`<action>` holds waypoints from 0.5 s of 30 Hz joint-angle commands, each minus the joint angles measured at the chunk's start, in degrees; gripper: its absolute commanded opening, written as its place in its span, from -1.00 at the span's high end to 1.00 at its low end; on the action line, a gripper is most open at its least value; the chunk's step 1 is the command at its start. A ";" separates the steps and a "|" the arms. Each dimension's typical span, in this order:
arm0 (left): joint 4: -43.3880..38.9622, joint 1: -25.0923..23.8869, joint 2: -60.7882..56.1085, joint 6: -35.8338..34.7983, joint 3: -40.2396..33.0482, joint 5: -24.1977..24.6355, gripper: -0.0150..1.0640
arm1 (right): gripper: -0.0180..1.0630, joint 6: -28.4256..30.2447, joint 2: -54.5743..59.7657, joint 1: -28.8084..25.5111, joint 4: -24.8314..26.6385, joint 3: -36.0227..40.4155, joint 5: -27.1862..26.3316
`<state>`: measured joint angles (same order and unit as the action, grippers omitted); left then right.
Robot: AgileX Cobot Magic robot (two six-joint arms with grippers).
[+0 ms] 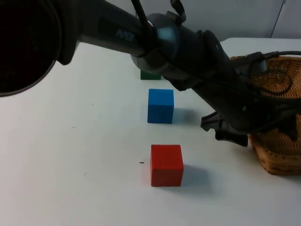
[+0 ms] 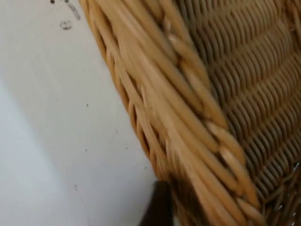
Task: Pick up the basket with the left hand and place the blue cube into the basket with the right hand.
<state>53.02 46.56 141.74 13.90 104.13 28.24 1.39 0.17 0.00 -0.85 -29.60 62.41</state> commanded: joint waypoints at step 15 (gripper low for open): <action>4.94 0.38 -0.09 -2.53 0.41 -5.00 0.98 | -0.96 0.06 -0.17 0.00 -0.40 0.38 -0.68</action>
<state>55.50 46.78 142.38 11.89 104.13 25.25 1.39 0.17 0.00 -0.85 -29.60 62.41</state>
